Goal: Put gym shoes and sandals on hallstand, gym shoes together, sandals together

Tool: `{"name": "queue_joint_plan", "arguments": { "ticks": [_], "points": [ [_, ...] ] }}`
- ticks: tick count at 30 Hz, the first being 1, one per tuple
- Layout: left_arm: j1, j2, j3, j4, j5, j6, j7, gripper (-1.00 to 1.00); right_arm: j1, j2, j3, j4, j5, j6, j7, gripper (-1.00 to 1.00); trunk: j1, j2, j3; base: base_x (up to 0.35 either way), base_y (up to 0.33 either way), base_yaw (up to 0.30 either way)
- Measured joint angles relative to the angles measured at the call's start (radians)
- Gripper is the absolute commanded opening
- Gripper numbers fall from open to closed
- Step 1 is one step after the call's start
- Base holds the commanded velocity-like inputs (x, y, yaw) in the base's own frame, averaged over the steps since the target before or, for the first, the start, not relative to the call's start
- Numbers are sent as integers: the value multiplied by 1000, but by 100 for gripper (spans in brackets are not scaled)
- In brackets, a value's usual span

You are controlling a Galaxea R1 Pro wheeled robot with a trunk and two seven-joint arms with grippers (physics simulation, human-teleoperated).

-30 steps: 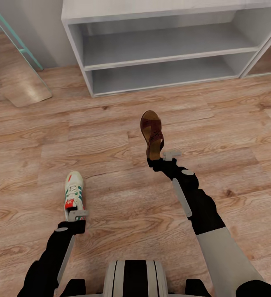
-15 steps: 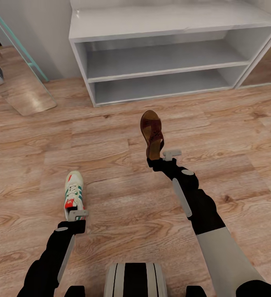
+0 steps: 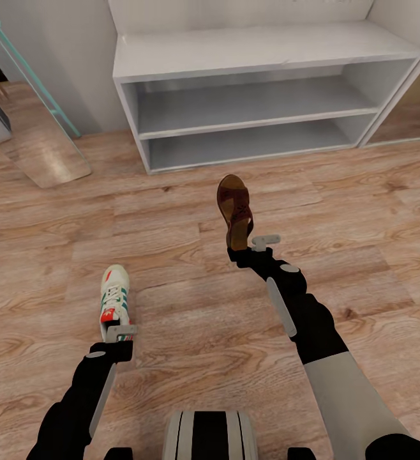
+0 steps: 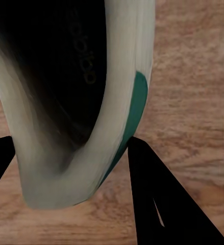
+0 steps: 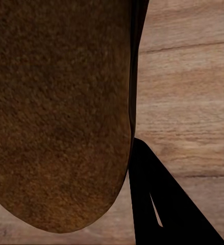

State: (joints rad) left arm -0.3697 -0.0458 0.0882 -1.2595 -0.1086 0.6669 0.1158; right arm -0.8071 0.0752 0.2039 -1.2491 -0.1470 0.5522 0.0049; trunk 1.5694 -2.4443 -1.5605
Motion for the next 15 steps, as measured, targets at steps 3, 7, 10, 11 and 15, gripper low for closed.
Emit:
{"name": "queue_joint_plan", "arguments": {
  "ticks": [3, 7, 10, 11, 15],
  "points": [
    [0, 0, 1, 0, 1, 0, 0, -100, 0, 0, 0, 0, -1, 0, 0, -100, -11, 21, 9, 0, 0, 0],
    [0, 0, 2, 0, 2, 0, 0, -100, 0, 0, 0, 0, -2, 0, 0, -100, -27, 49, 22, 0, 0, 0],
    [0, 0, 2, 0, 2, 0, 0, -100, 0, 0, 0, 1, -1, 0, 0, -100, -38, 70, 31, 0, 0, 0],
    [0, 0, 3, -1, 3, 0, 0, -100, 0, 0, 0, 1, 0, 0, 0, -100, -42, 77, 34, 0, 0, 0],
    [0, 0, 4, -1, 4, 0, 0, -100, 0, 0, 0, 2, 0, 0, -2, -100, -57, 105, 47, 0, 0, 0]
  ]
}}
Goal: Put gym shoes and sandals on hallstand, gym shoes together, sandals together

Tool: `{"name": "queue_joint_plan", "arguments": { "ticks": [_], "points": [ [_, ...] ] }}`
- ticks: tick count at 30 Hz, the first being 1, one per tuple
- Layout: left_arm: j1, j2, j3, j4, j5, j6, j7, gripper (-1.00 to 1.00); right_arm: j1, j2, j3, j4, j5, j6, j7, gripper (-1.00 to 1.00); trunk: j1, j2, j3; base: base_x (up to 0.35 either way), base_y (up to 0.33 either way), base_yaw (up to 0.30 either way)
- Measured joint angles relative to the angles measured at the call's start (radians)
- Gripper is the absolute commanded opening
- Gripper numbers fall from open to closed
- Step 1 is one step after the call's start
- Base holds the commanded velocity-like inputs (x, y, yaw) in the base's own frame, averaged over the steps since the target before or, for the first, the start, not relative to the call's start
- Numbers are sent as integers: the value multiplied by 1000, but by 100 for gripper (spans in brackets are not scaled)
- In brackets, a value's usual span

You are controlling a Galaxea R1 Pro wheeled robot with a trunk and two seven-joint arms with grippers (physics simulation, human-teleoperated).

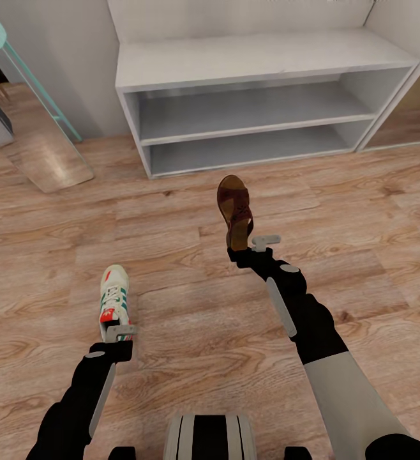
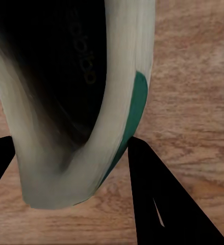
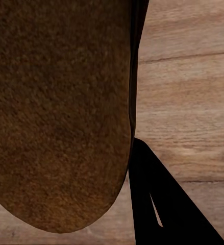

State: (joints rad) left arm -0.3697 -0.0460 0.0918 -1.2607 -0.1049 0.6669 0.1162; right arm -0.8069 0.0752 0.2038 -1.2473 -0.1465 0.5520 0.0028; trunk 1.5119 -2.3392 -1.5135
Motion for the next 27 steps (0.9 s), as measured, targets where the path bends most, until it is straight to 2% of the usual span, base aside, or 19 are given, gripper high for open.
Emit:
{"name": "queue_joint_plan", "arguments": {
  "ticks": [4, 9, 21, 27],
  "points": [
    [0, 0, 1, 0, 0, 0, -1, -100, 0, 0, 0, 6, 2, 0, -1, -100, -15, 28, 13, 0, 0, 0],
    [0, 0, 1, 0, 0, 0, 0, -100, 0, 0, 0, 73, 2, -1, 1, -100, -34, 63, 28, 0, 0, 0],
    [0, 0, 12, -2, 1, 0, 0, -100, 0, 0, 0, 84, 2, -1, 2, -100, -80, 147, 66, 0, 0, 0],
    [0, 0, 36, -2, 30, 0, 0, -100, 0, 0, -1, 84, 2, -1, 2, -100, -103, 189, 85, 0, 0, 0]
  ]
}}
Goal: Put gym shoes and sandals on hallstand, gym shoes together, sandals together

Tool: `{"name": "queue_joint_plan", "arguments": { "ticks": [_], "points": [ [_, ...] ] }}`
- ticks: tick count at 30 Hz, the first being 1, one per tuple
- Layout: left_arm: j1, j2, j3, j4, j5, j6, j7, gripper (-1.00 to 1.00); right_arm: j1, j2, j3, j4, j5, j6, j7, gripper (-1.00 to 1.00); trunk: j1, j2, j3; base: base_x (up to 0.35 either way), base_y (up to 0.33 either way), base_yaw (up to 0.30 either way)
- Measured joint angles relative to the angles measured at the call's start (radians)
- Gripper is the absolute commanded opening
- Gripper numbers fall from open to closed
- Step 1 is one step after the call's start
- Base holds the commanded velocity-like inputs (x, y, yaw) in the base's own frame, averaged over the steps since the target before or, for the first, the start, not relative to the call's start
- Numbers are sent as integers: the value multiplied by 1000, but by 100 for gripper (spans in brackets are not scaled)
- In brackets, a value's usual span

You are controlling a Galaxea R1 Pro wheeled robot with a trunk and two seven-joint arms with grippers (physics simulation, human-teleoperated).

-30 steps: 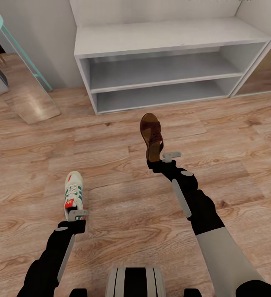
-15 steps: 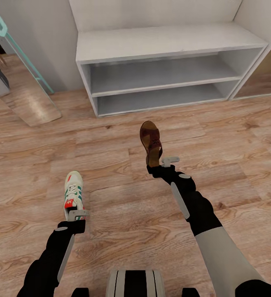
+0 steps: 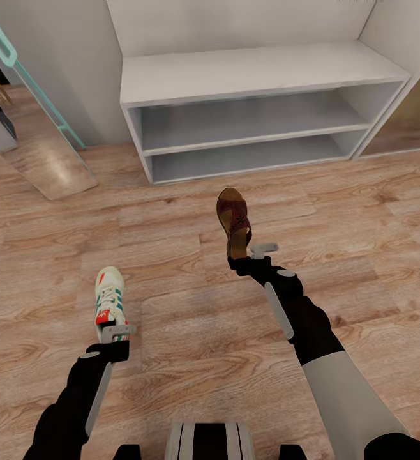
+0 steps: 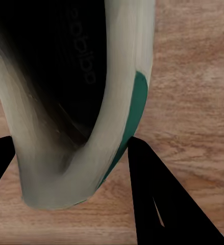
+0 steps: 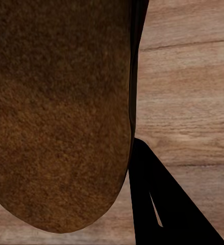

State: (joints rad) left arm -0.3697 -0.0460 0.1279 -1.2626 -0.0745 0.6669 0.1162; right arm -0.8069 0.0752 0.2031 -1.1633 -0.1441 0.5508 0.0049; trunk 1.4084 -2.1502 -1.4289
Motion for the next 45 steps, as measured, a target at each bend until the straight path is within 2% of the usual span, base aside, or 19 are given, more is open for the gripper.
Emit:
{"name": "queue_joint_plan", "arguments": {
  "ticks": [1, 2, 6, 15, 34, 45],
  "points": [
    [0, 0, 2, 0, 8, 0, 0, -100, 0, 0, 0, 0, 0, 0, 0, -100, -4, 7, 3, 0, 0, 0],
    [0, 0, 4, 0, 37, 0, 0, -100, 0, 0, 0, 0, 0, 0, 0, -100, -8, 14, 6, 0, 0, 0],
    [0, 0, 4, 1, 62, 0, 0, -100, 0, 0, 0, 0, 1, 0, 0, -100, -23, 42, 19, 0, 0, 0],
    [0, 0, 3, 2, 64, 0, 0, -100, 0, 0, 0, -1, 2, 0, -3, -100, -57, 105, 45, 0, 0, 105],
    [9, 2, -8, -2, 60, 0, 0, -100, 0, 0, 0, 0, 3, 0, -3, -100, -58, 105, 34, 6, 0, 272],
    [9, 3, 1, -2, 62, -2, -3, -100, 0, 0, 1, 1, 4, 0, -3, -100, -58, 105, 27, 295, 0, 273]
  ]
}}
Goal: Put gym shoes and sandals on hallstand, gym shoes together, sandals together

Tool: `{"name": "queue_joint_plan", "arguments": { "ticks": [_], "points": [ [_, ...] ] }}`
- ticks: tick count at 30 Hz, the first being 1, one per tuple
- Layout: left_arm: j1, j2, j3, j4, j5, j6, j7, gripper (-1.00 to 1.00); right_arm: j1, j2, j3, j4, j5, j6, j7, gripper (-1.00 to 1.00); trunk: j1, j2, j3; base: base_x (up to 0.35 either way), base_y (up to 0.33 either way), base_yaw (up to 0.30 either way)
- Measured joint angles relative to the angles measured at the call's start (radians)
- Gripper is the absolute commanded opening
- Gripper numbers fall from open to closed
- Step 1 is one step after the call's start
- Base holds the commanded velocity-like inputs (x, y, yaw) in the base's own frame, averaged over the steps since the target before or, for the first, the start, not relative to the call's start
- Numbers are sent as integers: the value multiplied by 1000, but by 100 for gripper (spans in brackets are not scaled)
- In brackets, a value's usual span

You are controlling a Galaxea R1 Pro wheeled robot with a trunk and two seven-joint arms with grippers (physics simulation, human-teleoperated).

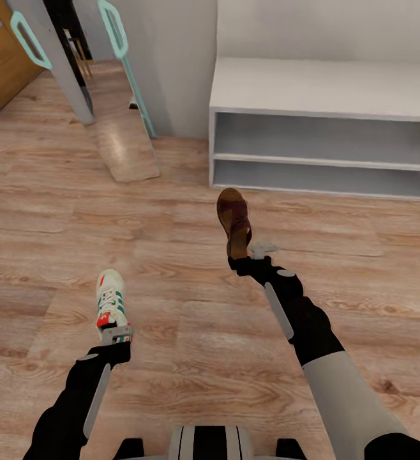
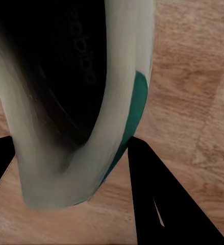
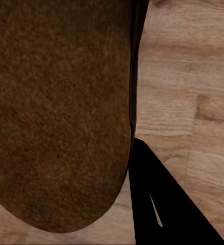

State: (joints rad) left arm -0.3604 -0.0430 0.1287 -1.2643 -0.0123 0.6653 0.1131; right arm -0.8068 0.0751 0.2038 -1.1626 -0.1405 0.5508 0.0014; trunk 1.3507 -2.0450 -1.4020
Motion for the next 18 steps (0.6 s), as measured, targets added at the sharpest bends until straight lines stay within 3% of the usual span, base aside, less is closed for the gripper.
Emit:
{"name": "queue_joint_plan", "arguments": {
  "ticks": [10, 18],
  "points": [
    [0, -3, -6, -1, 0, -11, 0, -100, 0, 0, 2, 3, 0, 0, -1, -100, 0, 0, -6, 319, 5, 276],
    [0, -3, -6, -1, 0, -12, 0, -100, 0, 0, 2, 3, 0, 0, -1, -100, 0, 0, -12, 320, 115, 276]
  ]
}}
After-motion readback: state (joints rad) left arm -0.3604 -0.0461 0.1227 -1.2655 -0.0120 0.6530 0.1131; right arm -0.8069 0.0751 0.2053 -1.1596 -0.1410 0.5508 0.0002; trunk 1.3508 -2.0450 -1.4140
